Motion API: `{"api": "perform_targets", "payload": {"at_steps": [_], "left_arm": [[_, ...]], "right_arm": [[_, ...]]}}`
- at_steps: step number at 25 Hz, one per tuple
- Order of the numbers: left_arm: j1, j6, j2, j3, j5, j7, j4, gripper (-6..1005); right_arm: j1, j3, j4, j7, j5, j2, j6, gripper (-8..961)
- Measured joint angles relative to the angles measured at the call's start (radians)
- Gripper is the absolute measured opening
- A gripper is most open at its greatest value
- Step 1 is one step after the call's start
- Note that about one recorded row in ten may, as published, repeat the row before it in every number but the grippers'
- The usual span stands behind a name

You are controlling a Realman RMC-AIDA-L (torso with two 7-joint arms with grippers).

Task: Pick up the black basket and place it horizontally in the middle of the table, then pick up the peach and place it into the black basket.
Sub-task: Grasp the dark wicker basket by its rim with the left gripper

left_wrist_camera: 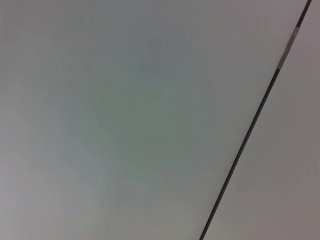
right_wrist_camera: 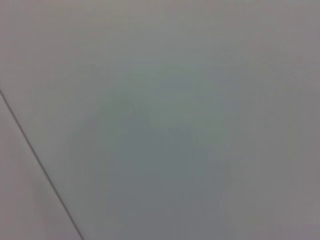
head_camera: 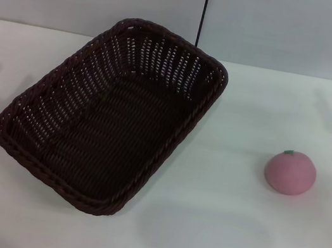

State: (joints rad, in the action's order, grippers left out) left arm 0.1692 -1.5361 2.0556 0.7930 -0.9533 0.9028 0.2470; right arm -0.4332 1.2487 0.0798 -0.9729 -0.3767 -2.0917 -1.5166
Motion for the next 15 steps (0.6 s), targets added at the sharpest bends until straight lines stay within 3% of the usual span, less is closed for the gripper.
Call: {"api": "perform_targets", "payload": {"at_steps": [8,15], "left_arm": [[-0.029,-0.028,-0.007,-0.005,0.0,-0.028,0.004,785],[-0.031,-0.012,-0.052,-0.001,-0.103,0.089,0.082,780]], "right_arm": [[-0.011,0.006,-0.007,-0.041,-0.006,-0.001,-0.015,767],[0.004,0.005,-0.019,-0.059,-0.007,-0.001,-0.018,766]]}}
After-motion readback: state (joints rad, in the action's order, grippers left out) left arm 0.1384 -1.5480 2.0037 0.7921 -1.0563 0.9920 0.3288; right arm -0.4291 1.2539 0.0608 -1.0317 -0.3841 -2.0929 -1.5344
